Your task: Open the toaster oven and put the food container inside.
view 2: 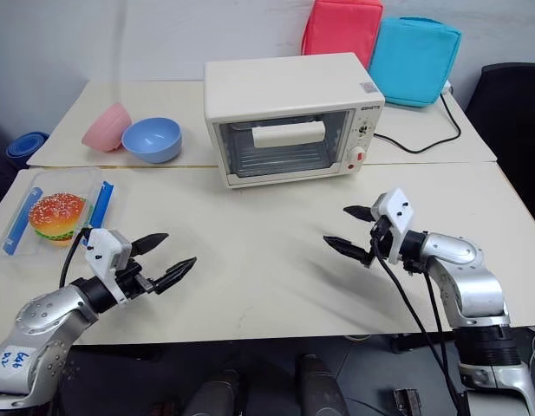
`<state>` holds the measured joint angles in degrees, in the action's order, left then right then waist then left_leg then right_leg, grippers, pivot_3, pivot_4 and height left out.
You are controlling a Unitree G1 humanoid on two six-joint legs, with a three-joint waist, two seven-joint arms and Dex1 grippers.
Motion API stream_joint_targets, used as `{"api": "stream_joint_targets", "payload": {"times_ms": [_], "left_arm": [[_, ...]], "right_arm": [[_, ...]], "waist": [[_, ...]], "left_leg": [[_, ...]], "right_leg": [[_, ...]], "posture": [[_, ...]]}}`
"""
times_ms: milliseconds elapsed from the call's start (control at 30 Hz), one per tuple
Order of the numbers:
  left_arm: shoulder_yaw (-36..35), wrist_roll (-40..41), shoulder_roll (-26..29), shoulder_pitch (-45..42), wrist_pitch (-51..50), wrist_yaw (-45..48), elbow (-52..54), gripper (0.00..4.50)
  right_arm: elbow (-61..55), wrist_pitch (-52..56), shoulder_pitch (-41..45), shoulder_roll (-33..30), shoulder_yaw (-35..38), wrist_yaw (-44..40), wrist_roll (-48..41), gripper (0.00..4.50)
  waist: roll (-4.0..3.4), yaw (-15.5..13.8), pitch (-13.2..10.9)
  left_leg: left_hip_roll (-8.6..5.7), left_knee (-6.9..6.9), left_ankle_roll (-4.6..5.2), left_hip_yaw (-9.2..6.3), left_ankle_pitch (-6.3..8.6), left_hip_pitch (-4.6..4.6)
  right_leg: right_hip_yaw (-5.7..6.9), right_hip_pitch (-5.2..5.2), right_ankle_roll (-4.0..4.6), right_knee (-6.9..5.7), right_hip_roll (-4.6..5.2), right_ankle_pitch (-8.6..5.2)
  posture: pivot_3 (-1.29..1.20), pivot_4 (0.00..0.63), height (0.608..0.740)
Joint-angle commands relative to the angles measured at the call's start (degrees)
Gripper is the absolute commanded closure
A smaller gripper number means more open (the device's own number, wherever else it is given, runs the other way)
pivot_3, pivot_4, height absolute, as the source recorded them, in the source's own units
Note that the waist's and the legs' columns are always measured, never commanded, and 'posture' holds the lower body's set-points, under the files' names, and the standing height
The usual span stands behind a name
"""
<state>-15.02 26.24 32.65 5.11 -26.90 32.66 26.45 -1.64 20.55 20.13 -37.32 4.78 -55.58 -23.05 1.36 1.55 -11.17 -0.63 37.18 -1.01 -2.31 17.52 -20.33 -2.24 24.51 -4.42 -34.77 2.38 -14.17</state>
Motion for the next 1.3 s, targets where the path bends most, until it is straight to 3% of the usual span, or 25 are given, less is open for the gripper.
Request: {"api": "stream_joint_targets", "payload": {"times_ms": [33, 233, 567, 800, 1100, 1300], "left_arm": [[-0.6, -0.3, 0.3, 0.1, 0.9, -0.3, 2.1, 0.00], [-1.0, 1.6, 0.2, -1.4, -0.6, -0.8, 3.6, 0.00], [-3.8, 14.1, 6.5, -12.9, -10.3, 0.8, 9.8, 0.00], [-3.5, 15.2, 7.8, -18.2, -11.7, -1.0, 9.8, 0.00], [-1.8, 11.8, 6.8, -21.5, -10.2, -3.3, 6.4, 0.00], [2.0, 7.1, 5.5, -30.3, -8.9, -5.0, -2.5, 0.00]], "right_arm": [[0.1, -0.8, 1.7, 0.0, 0.3, -0.2, -0.2, 0.04], [2.9, -1.5, 5.3, 0.8, -0.8, -0.7, 0.3, 0.04], [27.2, -8.7, 28.4, 6.0, -2.5, -0.6, 5.1, 0.04], [38.3, -14.6, 37.4, 9.5, -3.2, -1.9, 8.2, 0.04], [28.3, -11.1, 34.6, 11.1, -2.5, -7.0, 3.9, 0.04], [20.0, -8.6, 28.0, 10.5, -2.2, -6.0, 2.8, 0.04]], "waist": [[0.00, 0.0, 0.0], [0.00, 0.2, 0.0], [-0.01, 0.2, 0.0], [-0.02, 0.1, 0.0], [-0.03, 0.1, 0.0], [-0.04, 0.1, 0.0]], "left_leg": [[0.00, 0.01, 0.00, 0.02, 0.00, 0.00], [0.00, 0.00, 0.00, 0.01, 0.00, 0.00], [0.00, 0.04, 0.01, 0.10, -0.02, 0.03], [0.02, -0.09, -0.05, 0.04, 0.03, -0.09], [0.02, 0.07, -0.11, 0.04, 0.04, -0.87], [0.06, 0.03, -0.13, 0.10, 0.02, -0.85]], "right_leg": [[0.00, 0.00, 0.00, 0.00, 0.00, 0.00], [0.00, 0.00, 0.00, -0.01, 0.00, 0.00], [0.17, 0.03, 0.03, -0.08, -0.05, 0.08], [0.16, 0.18, 0.03, 0.00, -0.04, 0.08], [0.16, 0.98, 0.01, -0.22, -0.01, 0.09], [0.20, 1.06, 0.01, -0.30, -0.10, 0.09]], "posture": [[0.00, 0.150, 0.740], [0.00, 0.150, 0.740], [0.00, 0.150, 0.740], [0.00, 0.150, 0.740], [0.00, 0.150, 0.740], [0.00, 0.150, 0.740]]}}
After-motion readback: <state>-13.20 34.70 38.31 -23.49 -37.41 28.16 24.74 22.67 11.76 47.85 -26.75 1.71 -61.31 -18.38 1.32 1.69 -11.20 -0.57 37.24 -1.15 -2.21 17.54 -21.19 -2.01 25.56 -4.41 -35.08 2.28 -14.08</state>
